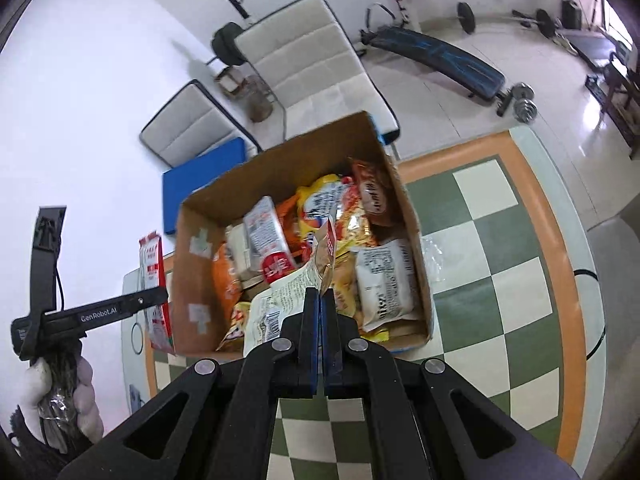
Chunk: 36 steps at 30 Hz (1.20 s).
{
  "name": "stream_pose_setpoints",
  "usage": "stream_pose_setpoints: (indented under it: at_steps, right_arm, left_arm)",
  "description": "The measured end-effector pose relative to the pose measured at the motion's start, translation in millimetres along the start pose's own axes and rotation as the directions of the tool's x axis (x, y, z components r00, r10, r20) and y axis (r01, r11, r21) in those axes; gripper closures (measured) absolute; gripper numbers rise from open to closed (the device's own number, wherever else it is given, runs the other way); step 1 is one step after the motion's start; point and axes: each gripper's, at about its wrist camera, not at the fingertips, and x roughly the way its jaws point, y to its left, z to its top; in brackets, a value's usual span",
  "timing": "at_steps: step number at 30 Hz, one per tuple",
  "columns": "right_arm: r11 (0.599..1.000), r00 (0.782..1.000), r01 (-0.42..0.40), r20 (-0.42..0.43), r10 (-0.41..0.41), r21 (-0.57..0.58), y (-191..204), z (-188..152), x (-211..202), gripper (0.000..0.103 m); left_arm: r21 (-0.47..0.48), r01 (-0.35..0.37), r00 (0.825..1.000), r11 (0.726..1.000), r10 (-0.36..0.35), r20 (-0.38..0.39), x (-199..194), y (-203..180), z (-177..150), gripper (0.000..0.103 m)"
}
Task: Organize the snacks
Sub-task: 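Carry both packets into the box and open both tools, then lower the right tool to the red candy bag and grasp it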
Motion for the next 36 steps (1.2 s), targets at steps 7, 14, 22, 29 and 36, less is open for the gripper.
stream_pose_setpoints:
  at_steps: [7, 14, 22, 29, 36]
  right_arm:
    - [0.999, 0.995, 0.036, -0.09, -0.033, 0.033, -12, 5, 36, 0.089]
    - [0.998, 0.991, 0.07, -0.113, -0.07, -0.012, -3, 3, 42, 0.026]
    - [0.99, 0.995, 0.083, -0.046, -0.089, -0.115, 20, -4, 31, 0.007]
    - [0.984, 0.995, 0.085, -0.047, -0.093, -0.159, 21, -30, 31, 0.007]
    - [0.979, 0.983, 0.13, -0.113, -0.148, -0.155, 4, -67, 44, 0.007]
  left_arm:
    - [-0.04, -0.003, 0.996, 0.999, 0.0, -0.089, 35, 9, 0, 0.046]
    - [-0.022, 0.001, 0.999, 1.0, -0.003, -0.05, 26, 5, -4, 0.015]
    - [-0.012, 0.038, 0.998, 0.999, -0.037, 0.056, -3, -5, -28, 0.015]
    - [-0.004, 0.04, 0.985, 0.999, -0.038, 0.171, -22, -17, -71, 0.015]
    - [-0.029, 0.044, 0.985, 0.999, -0.038, 0.168, -15, -20, -100, 0.015]
